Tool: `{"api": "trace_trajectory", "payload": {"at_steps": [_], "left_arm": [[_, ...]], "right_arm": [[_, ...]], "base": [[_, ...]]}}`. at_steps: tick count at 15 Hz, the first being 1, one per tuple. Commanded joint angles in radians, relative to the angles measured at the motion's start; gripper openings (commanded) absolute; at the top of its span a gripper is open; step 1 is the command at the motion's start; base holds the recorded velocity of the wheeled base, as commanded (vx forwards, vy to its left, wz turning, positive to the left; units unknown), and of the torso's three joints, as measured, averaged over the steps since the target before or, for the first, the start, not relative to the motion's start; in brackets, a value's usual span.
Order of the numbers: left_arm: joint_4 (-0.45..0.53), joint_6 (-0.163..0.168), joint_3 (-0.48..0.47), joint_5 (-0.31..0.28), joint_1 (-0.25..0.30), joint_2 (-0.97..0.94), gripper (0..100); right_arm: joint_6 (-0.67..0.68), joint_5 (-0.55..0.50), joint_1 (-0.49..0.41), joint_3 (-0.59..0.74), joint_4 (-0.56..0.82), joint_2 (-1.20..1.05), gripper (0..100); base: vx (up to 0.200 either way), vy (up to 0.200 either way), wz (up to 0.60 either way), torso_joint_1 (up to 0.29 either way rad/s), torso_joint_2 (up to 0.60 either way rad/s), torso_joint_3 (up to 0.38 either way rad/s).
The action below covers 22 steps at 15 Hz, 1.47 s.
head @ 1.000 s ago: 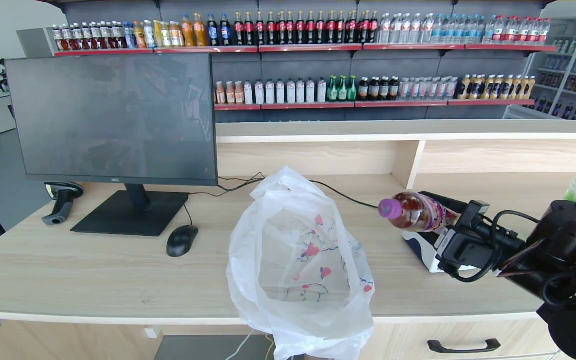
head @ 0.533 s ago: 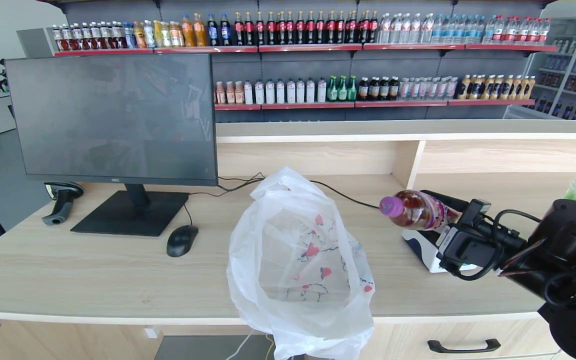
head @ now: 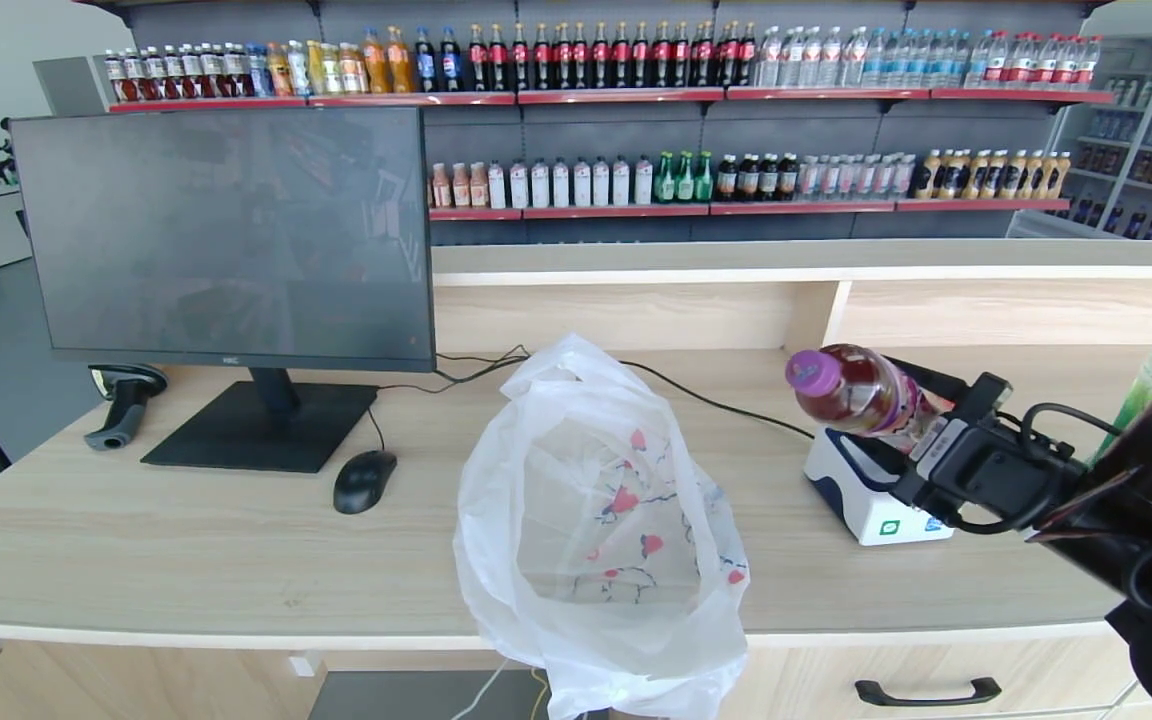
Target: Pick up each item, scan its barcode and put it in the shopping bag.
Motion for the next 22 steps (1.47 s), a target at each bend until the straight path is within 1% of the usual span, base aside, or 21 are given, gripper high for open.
{"api": "trace_trajectory", "payload": {"at_steps": [1, 2, 4, 6, 7, 9, 12, 13, 14, 16, 17, 18, 19, 22], "left_arm": [[-0.001, -0.001, 0.000, 0.000, 0.000, 0.000, 100], [-0.001, -0.001, 0.000, 0.000, 0.000, 0.000, 100], [-0.001, -0.001, 0.000, 0.000, 0.000, 0.000, 100], [0.000, -0.001, 0.000, 0.000, 0.000, 0.000, 100], [-0.001, -0.001, 0.000, 0.000, 0.000, 0.000, 100], [-0.001, 0.001, 0.000, -0.001, 0.000, 0.000, 100], [0.000, 0.001, 0.000, -0.001, 0.000, 0.000, 100], [0.000, 0.001, 0.000, 0.000, 0.000, 0.000, 100], [0.000, 0.001, 0.000, 0.000, 0.000, 0.000, 100], [0.000, 0.002, 0.000, 0.000, 0.000, 0.000, 100], [0.000, 0.002, 0.000, 0.000, 0.000, 0.000, 100], [0.000, 0.001, 0.000, 0.000, 0.000, 0.000, 100], [0.000, 0.001, 0.000, 0.000, 0.000, 0.000, 100], [0.000, 0.002, 0.000, -0.001, 0.000, 0.000, 100]], "right_arm": [[0.026, 0.000, 0.004, -0.001, -0.001, -0.033, 0], [0.069, 0.000, 0.007, -0.001, -0.001, -0.057, 0], [0.089, -0.001, 0.010, -0.007, -0.001, -0.074, 0], [0.159, -0.010, 0.020, -0.028, -0.001, -0.103, 0], [0.186, -0.049, 0.035, -0.030, -0.001, -0.128, 0], [0.268, -0.172, 0.102, -0.018, -0.001, -0.162, 0], [0.348, -0.314, 0.191, 0.036, -0.001, -0.227, 0], [0.402, -0.420, 0.254, 0.037, -0.001, -0.260, 0], [0.474, -0.492, 0.311, 0.039, -0.001, -0.264, 0], [0.568, -0.635, 0.415, 0.050, -0.001, -0.290, 0], [0.606, -0.676, 0.440, 0.059, -0.001, -0.297, 0], [0.632, -0.693, 0.441, 0.074, -0.001, -0.315, 0], [0.632, -0.693, 0.441, 0.074, -0.001, -0.315, 0], [0.755, -0.696, 0.441, 0.082, -0.001, -0.332, 0]], "base": [[0.000, 0.000, 0.00, 0.000, 0.00, 0.000], [0.000, 0.000, 0.00, 0.000, 0.00, 0.000], [0.000, 0.000, 0.00, 0.000, 0.00, 0.000], [0.000, 0.000, 0.00, 0.000, 0.00, 0.000], [0.000, 0.000, 0.00, 0.000, 0.00, 0.000], [0.000, 0.000, 0.00, 0.000, 0.00, 0.000], [0.000, 0.000, 0.00, 0.000, 0.00, 0.000], [0.000, 0.000, 0.00, 0.000, 0.00, 0.000], [0.000, 0.000, 0.00, 0.000, 0.00, 0.000], [0.000, 0.000, 0.00, 0.000, 0.00, 0.000], [0.000, 0.000, 0.00, 0.000, 0.00, 0.000], [0.000, 0.000, 0.00, 0.000, 0.00, 0.000], [0.000, 0.000, 0.00, 0.000, 0.00, 0.000], [0.000, 0.000, 0.00, 0.000, 0.00, 0.000]]}}
